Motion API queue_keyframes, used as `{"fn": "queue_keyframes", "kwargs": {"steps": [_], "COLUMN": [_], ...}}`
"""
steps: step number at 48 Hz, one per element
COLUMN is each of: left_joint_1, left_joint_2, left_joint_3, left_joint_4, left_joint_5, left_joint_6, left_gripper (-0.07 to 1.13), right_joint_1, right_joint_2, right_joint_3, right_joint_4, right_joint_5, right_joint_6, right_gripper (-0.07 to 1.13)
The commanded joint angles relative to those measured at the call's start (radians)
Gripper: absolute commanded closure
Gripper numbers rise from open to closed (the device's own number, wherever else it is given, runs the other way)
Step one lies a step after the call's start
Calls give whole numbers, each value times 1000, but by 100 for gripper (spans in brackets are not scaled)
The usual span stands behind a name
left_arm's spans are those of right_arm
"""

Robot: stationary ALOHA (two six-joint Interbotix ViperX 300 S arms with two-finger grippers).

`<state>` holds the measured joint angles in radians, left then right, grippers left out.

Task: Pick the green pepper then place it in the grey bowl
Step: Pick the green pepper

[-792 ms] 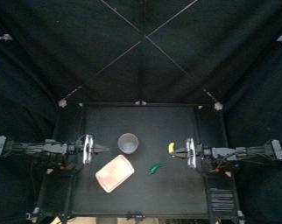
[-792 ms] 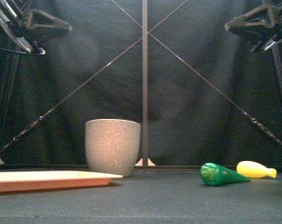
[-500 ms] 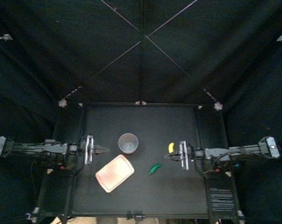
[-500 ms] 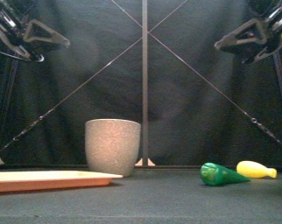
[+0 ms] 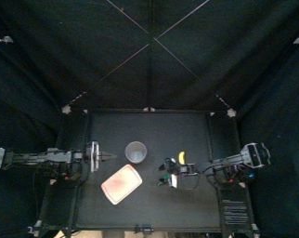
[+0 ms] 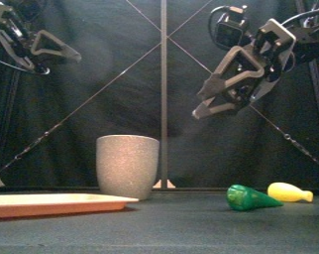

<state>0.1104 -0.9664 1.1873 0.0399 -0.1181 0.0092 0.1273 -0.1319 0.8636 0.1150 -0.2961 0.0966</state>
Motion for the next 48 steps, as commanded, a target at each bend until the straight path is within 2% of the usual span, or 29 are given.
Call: {"fn": "queue_keyframes", "kwargs": {"steps": [1, 10, 23, 35, 48], "left_joint_1": [8, 8, 8, 8, 6], "left_joint_2": [2, 2, 2, 2, 2], "left_joint_3": [-17, -12, -11, -11, -2], "left_joint_4": [-2, -2, -2, -3, -12], "left_joint_5": [-5, -5, -5, -5, -5], "left_joint_6": [2, 2, 2, 0, -3], "left_gripper": [97, 97, 97, 97, 97], "right_joint_1": [17, 20, 12, -5, -26], "right_joint_2": [44, 61, 71, 118, 189], "right_joint_3": [-49, -41, -23, -20, -37], "right_joint_4": [12, 29, -14, -100, -127], "right_joint_5": [2, 84, 261, 293, 295], "right_joint_6": [2, 2, -6, 0, -2], "right_gripper": [7, 7, 7, 7, 8]}}
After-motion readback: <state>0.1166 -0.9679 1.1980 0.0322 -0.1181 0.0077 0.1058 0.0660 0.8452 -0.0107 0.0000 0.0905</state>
